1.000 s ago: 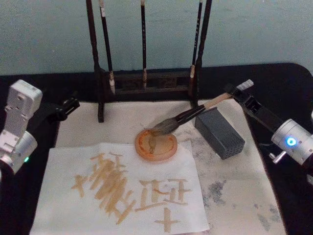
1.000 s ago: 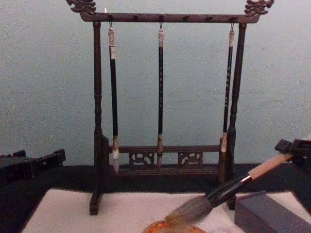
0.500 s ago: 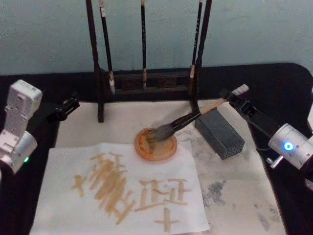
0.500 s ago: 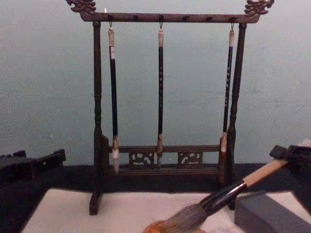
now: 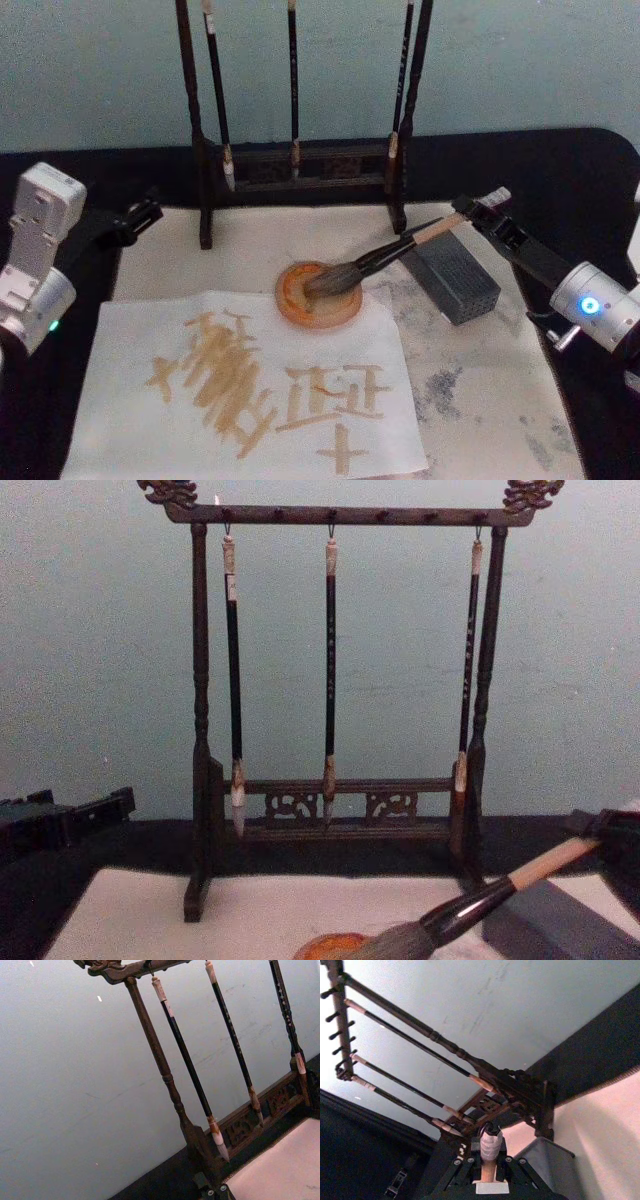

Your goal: Pick up the brush from the inkstone, write on the paper, then place the brush back to its original position.

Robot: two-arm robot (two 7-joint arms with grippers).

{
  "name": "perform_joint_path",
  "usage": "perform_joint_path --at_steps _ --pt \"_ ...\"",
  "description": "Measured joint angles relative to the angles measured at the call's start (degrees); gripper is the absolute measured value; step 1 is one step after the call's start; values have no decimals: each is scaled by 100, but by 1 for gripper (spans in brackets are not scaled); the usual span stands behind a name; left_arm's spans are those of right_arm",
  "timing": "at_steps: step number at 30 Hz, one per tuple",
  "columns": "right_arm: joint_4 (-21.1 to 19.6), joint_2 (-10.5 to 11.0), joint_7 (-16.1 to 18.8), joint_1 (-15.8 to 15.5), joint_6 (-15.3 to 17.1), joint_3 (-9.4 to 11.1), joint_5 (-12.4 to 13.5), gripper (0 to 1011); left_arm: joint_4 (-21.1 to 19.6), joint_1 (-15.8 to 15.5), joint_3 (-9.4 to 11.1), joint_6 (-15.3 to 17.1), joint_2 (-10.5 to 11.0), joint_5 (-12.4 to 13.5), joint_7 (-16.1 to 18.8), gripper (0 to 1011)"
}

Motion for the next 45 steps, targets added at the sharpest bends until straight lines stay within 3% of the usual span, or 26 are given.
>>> perform_joint_path --at_steps 23,33,38,44,45 --pt "518 -91 -163 201 350 -96 265 177 0 0 0 0 0 0 0 1002" --pt "547 -89 -213 218 365 -112 269 178 0 0 0 0 0 0 0 1002" --pt "546 -88 -213 214 368 -111 260 235 0 0 0 0 0 0 0 1002" --pt "542 -87 -208 211 368 -108 258 493 0 0 0 0 0 0 0 1000" --pt "541 -87 -207 211 368 -108 257 493 0 0 0 0 0 0 0 1002"
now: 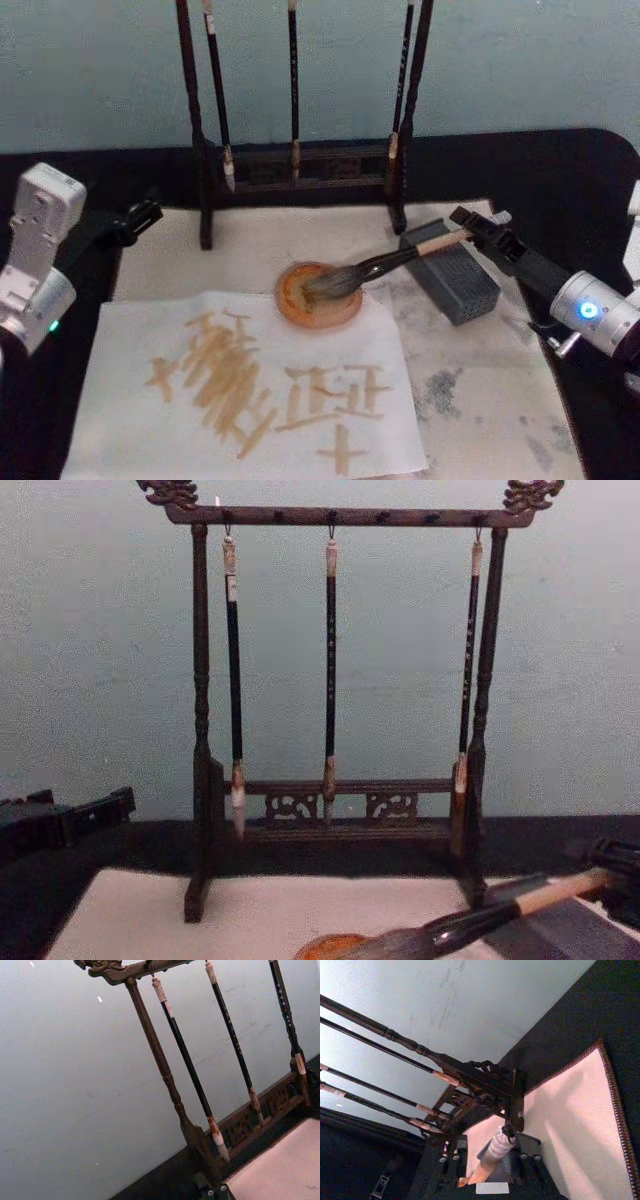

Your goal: Pick up the brush from the inkstone, write on the paper, then place the brush back to its original position.

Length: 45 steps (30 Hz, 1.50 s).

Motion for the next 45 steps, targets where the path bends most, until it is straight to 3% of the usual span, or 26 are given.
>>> perform_joint_path --at_steps 6,17,26,36,42,45 --pt "-80 57 -93 -36 3 10 26 721 0 0 0 0 0 0 0 1002" --pt "-438 272 -610 -151 -109 -25 20 996 0 0 0 0 0 0 0 1002" --pt "-781 474 -1050 -273 -321 -79 -287 1001 0 0 0 0 0 0 0 1002" --pt "-1601 807 -1574 -701 -781 -82 -1016 1001 0 0 0 0 0 0 0 1002" --pt "-2206 1074 -1871 -991 -1048 -150 -1645 1001 0 0 0 0 0 0 0 1002" --pt "-2621 1262 -2027 -1185 -1257 -225 -2140 1001 0 0 0 0 0 0 0 1002"
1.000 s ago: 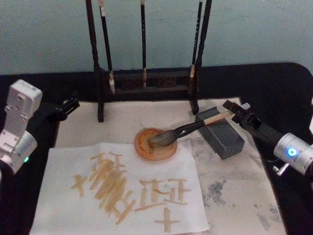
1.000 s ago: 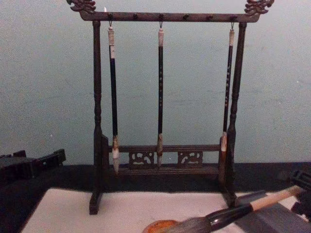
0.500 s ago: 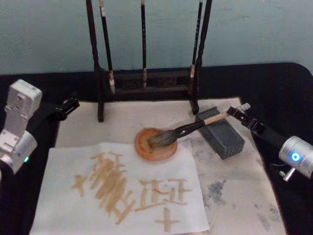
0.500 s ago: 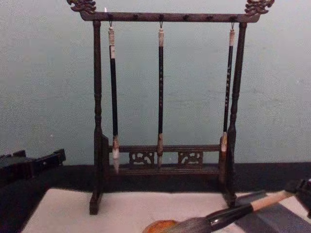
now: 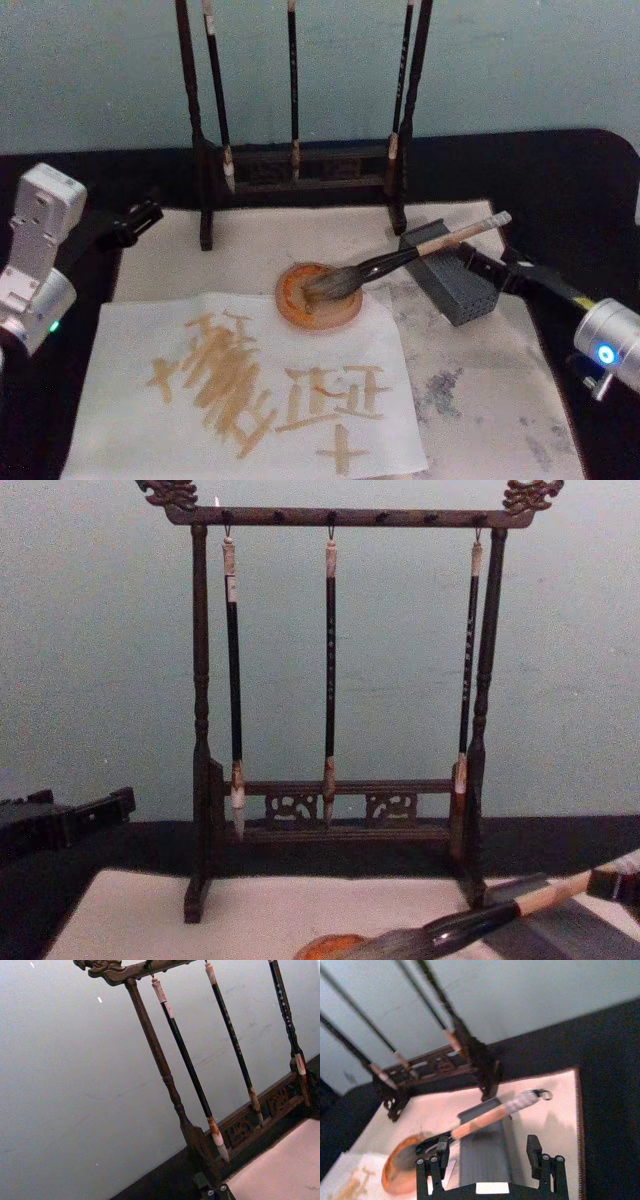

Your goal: Pick up the brush from the inkstone, write on the paper, then place the brush back to its original position.

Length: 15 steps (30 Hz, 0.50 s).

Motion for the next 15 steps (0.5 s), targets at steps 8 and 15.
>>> perform_joint_path --at_steps 8,15 --pt "-707 289 -70 -279 -362 -152 -931 1001 -1 0 0 0 0 0 0 1002" --pt "-942 317 -55 -314 -471 -284 -1542 1001 0 0 0 0 0 0 0 1002"
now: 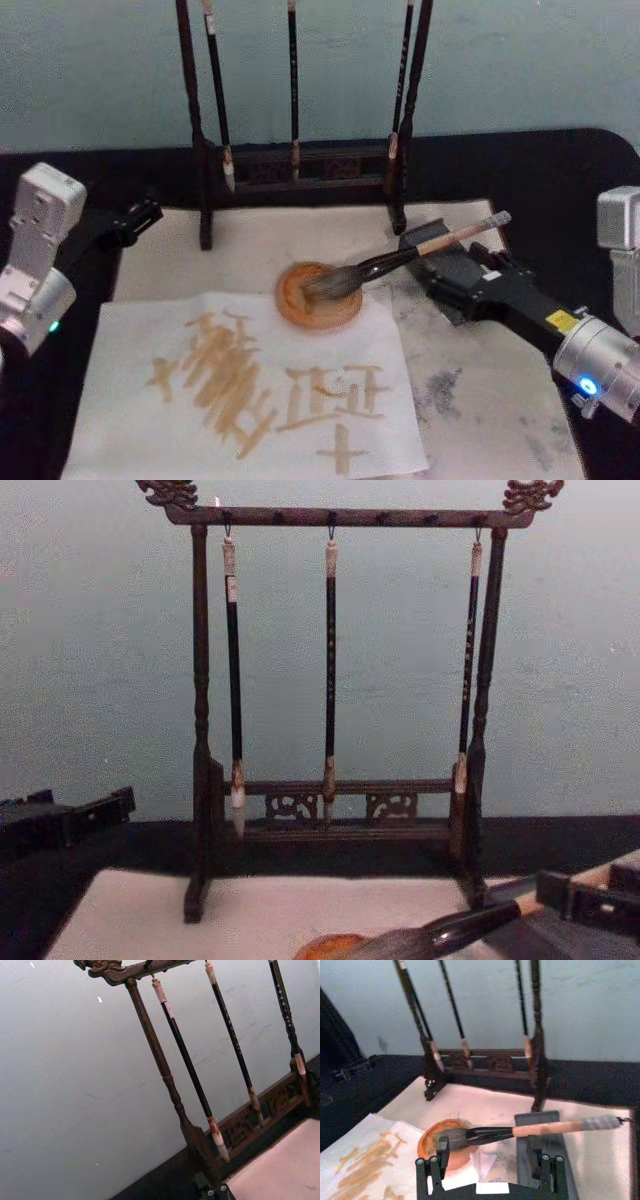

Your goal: Pick up the brush from the inkstone, write on the paper, then place the brush back to its original position.

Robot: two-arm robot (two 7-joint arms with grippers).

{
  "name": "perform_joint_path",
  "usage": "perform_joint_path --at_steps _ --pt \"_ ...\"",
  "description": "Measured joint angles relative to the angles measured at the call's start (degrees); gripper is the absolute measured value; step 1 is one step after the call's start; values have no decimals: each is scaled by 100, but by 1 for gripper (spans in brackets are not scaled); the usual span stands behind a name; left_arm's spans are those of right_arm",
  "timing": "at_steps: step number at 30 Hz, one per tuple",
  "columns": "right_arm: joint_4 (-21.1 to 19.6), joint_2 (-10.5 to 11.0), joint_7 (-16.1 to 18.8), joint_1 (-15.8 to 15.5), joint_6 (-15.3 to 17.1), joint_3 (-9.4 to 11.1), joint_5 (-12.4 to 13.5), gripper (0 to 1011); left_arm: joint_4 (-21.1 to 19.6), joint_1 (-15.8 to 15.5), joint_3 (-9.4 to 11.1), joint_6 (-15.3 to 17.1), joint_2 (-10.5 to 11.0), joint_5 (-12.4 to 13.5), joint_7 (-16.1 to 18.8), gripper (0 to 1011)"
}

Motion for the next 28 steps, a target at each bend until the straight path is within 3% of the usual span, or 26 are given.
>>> perform_joint_path --at_steps 8,28 --pt "-81 -106 36 24 -127 -113 -554 1001 0 0 0 0 0 0 0 1000" --pt "-65 -95 49 29 -106 -100 -477 1002 0 0 0 0 0 0 0 1002"
